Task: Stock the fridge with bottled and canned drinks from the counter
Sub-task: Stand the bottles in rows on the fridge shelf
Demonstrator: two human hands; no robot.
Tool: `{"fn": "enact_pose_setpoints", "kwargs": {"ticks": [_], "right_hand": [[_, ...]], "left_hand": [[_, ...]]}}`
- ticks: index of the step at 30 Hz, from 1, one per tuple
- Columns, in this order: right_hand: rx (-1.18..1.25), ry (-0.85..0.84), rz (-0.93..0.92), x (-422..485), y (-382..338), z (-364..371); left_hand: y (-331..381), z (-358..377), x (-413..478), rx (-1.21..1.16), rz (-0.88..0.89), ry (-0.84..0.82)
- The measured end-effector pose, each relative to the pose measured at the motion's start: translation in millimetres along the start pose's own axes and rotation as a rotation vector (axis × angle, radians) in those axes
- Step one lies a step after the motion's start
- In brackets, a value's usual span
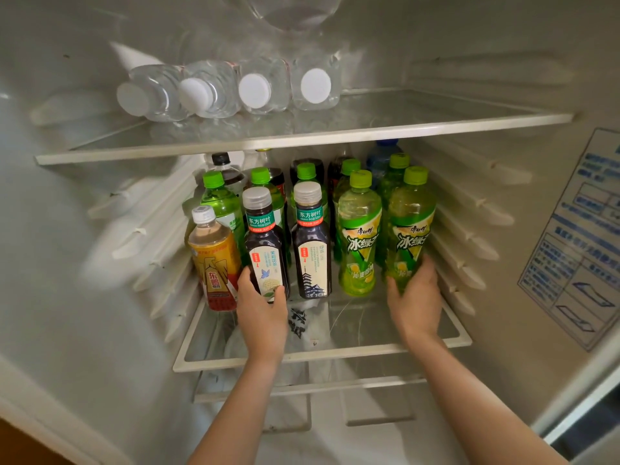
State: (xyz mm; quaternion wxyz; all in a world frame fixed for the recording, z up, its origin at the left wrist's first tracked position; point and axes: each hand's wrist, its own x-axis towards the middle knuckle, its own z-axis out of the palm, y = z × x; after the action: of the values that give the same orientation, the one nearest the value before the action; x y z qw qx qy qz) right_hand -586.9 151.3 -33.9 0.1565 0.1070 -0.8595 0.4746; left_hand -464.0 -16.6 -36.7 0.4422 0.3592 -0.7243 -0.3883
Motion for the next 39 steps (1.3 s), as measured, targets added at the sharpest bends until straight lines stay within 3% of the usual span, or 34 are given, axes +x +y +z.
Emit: {"fn": "enact_pose_setpoints", "kwargs": {"ticks": [20,22,25,27,31,39], "right_hand": [[0.026,0.008,0.069,-8,1,-5],[-0.026,0.100,0.012,-20,-2,-8],[-0.039,0.164,-0.254,-45,-9,-3],[-0.053,0.046,-0.331,-58,-17,6],[-0.073,-0.236,-0.230,-63,-36,34],[-0.208,-0.251,-0.098,-54,-60,63]], "left_hand": [[0,-2,0,0.008,0.029,-0.015],[0,-2,0,-0.007,0.005,-0.015],[-2,-2,-1,-0.032,0.019,-0.021],[-3,-2,-2,-0.023,0.039,-0.023],[-5,-6,-5,-0.029,0.079,-0.025],[-6,-9,-8,-0.085,0.068,-0.044]]}}
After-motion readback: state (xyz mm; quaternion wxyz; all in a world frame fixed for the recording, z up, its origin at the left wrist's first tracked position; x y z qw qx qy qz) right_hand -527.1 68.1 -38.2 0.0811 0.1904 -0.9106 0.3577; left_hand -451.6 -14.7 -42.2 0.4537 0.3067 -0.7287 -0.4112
